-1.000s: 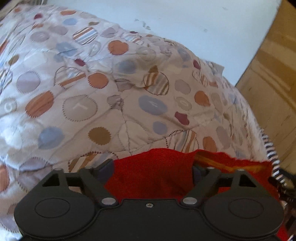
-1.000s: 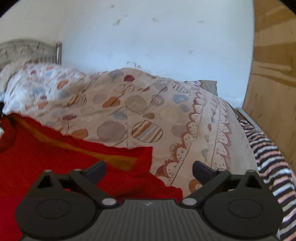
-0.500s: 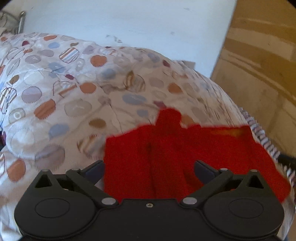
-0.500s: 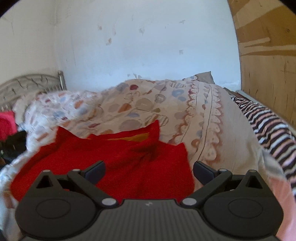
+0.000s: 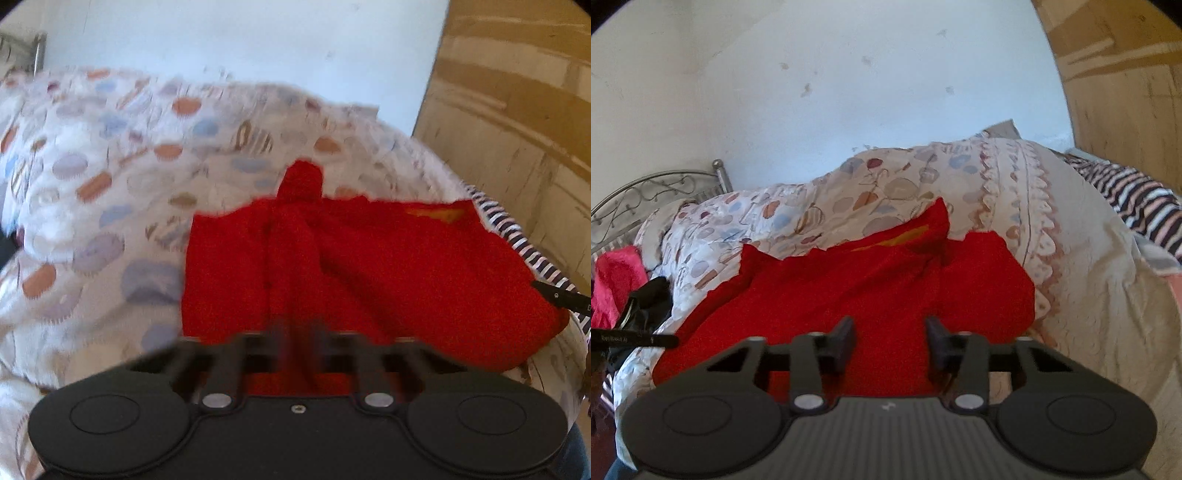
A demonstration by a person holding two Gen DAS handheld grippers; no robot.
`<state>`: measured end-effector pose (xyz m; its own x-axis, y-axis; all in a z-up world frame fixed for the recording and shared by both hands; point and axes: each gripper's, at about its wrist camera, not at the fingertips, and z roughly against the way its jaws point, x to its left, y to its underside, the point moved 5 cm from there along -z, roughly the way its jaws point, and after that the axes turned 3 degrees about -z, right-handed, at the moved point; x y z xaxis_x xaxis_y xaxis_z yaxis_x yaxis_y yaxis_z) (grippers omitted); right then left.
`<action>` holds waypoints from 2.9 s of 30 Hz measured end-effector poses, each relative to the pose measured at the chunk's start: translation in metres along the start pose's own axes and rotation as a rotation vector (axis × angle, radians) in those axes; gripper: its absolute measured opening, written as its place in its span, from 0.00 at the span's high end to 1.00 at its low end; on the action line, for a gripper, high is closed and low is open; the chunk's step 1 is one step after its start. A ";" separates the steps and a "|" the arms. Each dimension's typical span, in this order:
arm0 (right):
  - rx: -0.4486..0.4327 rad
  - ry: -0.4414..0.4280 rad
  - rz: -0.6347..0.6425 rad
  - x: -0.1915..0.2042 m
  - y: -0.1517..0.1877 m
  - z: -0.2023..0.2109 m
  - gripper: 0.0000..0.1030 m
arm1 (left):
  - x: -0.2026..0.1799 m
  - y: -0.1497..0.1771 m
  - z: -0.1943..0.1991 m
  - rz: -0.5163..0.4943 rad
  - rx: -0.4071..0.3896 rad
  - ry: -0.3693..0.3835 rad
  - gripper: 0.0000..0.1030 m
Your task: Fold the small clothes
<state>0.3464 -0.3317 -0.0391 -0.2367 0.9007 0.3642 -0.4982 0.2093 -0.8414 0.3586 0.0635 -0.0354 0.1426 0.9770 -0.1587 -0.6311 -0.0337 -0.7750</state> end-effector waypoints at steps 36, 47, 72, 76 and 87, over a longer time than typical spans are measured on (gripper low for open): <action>-0.017 0.047 -0.069 -0.008 0.006 0.002 0.80 | 0.012 0.053 0.030 0.216 -0.029 0.064 0.89; -0.053 0.095 -0.148 -0.023 0.026 0.017 0.94 | 0.016 0.065 0.038 0.292 -0.057 -0.011 0.98; 0.070 0.219 0.339 -0.009 -0.038 -0.103 0.36 | 0.012 0.062 0.030 0.287 -0.027 -0.025 0.97; 0.010 0.272 0.282 -0.015 -0.050 -0.085 0.09 | 0.013 0.062 0.032 0.303 -0.029 -0.018 0.95; -0.123 0.204 0.229 0.018 -0.035 -0.003 0.00 | 0.005 0.066 0.054 0.302 -0.059 -0.012 0.27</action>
<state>0.3622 -0.3210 -0.0046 -0.1527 0.9848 0.0825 -0.3435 0.0254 -0.9388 0.2760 0.0776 -0.0544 -0.0541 0.9235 -0.3799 -0.5980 -0.3346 -0.7283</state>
